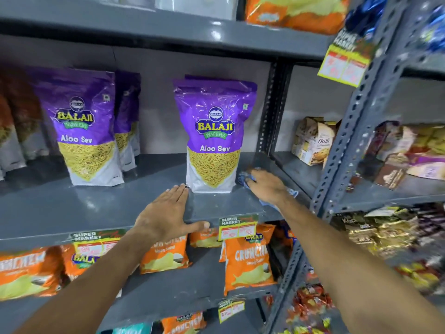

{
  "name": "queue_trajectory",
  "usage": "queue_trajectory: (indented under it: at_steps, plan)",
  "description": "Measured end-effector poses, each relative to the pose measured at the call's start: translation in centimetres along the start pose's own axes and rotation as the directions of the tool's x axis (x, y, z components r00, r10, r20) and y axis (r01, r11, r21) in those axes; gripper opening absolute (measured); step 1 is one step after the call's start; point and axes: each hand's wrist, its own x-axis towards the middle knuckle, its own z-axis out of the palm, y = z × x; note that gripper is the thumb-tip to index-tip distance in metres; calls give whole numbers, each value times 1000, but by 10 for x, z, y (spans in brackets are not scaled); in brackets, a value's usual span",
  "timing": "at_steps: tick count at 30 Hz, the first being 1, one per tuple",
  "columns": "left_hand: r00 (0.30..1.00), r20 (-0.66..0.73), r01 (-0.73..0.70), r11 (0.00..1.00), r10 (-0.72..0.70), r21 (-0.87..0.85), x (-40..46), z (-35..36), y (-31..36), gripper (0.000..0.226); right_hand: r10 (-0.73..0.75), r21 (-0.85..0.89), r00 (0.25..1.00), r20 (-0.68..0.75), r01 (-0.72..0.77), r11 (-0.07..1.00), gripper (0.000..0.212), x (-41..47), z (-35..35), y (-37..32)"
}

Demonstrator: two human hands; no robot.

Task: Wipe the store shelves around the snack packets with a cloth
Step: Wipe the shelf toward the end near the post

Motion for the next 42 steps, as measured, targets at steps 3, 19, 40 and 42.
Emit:
queue_trajectory:
  at_steps: [3,19,40,42]
  plan:
    - [1000,9,6,1000,-6,3,-2,-3,1,140,0,31,1000,-31,1,1000,33,-35,-2,-12]
    - [974,-207,-43,970,94,237,-84,34,-14,95,-268,61,916,-300,299,952,38,-138,32,-128]
    - [975,-208,108,982,-74,158,-195,188,-59,95,-693,59,709,-132,703,709,52,-196,198,-176]
    - [980,-169,129,982,-106,136,-191,210,-60,96,-642,81,766,25,639,765,59,-189,224,-159]
